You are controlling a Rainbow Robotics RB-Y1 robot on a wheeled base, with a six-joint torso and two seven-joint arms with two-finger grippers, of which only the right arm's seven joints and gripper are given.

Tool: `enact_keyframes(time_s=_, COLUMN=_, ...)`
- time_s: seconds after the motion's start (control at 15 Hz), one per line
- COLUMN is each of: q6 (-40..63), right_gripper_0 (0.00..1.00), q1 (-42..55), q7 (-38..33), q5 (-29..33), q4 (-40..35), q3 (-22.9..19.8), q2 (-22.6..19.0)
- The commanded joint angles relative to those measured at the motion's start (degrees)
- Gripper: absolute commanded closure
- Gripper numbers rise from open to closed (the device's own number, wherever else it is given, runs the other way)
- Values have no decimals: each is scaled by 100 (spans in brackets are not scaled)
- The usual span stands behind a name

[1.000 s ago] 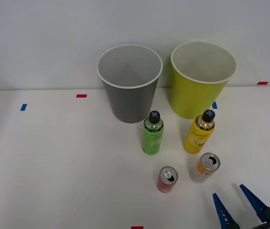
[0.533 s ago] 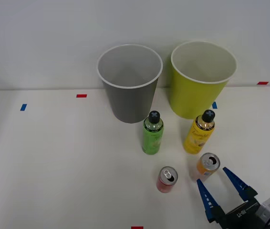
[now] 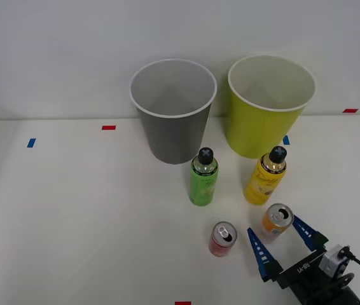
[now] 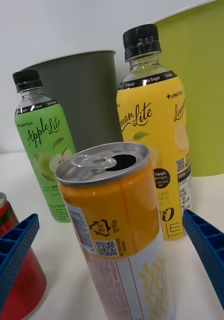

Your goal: Put cans in the gray bin, plastic bottles in the light green bin

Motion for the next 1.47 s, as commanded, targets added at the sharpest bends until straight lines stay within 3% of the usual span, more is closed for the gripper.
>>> enact_keyframes(time_s=0.07, q6=124, right_gripper_0=0, q1=-182, q7=162, q5=-8, q4=0, q3=23, q2=16)
enact_keyframes(time_s=1.13, q6=195, right_gripper_0=0, q1=-261, q7=794, q5=-219, q4=0, q3=40, q2=-54)
enact_keyframes(time_s=1.2, q6=195, right_gripper_0=15, q1=-270, q7=812, q5=-237, q4=0, q3=67, q2=-81)
enact_keyframes(time_s=1.33, q6=195, right_gripper_0=100, q1=-296, q7=909, q5=-606, q4=-9, q3=269, q2=-221)
enact_keyframes(time_s=1.47, q6=195, right_gripper_0=100, q1=-331, q7=1041, q5=-817, q4=0, q3=401, q2=-283)
